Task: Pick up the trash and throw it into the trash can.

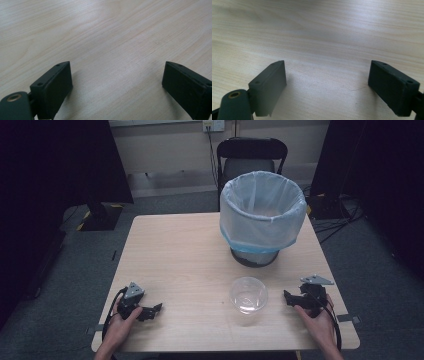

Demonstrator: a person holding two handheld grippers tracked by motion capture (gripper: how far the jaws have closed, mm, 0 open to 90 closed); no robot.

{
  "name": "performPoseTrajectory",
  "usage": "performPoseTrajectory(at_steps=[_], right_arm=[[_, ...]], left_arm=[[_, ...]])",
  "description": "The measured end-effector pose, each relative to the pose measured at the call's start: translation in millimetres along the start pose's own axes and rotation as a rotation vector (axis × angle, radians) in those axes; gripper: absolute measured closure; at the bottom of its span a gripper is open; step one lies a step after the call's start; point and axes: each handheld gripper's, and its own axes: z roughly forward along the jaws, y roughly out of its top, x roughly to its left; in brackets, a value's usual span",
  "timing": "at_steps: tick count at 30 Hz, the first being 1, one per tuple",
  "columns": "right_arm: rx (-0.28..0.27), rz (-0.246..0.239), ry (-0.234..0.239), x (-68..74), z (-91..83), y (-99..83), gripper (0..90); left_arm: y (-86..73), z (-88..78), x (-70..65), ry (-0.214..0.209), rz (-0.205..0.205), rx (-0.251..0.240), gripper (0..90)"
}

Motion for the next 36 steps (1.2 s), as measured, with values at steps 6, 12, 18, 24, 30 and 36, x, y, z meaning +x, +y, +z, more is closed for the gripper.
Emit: performPoseTrajectory(at_steps=[6, 12, 18, 24, 30, 36], right_arm=[[0.000, -0.040, 0.040, -1.6, -1.4, 1.1, 20.7], [0.035, -0.078, 0.080, 4.4, -5.8, 7.8, 30.1], [-0.023, -0.066, 0.144, 15.5, -14.8, 21.5, 40.6], [-0.106, -0.066, 0.184, 22.9, -27.0, 30.7, 43.9], [-0.098, -0.096, 0.283, 38.0, -42.1, 48.2, 42.0], [-0.045, -0.114, 0.376, 56.5, -31.4, 58.2, 20.3]], left_arm=[[0.0, 0.0, 0.0, 0.000, 0.000, 0.000, 8.7], [0.0, 0.0, 0.0, 0.000, 0.000, 0.000, 8.7], [0.0, 0.0, 0.0, 0.000, 0.000, 0.000, 8.7], [0.0, 0.0, 0.0, 0.000, 0.000, 0.000, 8.7], [0.0, 0.0, 0.0, 0.000, 0.000, 0.000, 8.7], [0.0, 0.0, 0.0, 0.000, 0.000, 0.000, 8.7]])
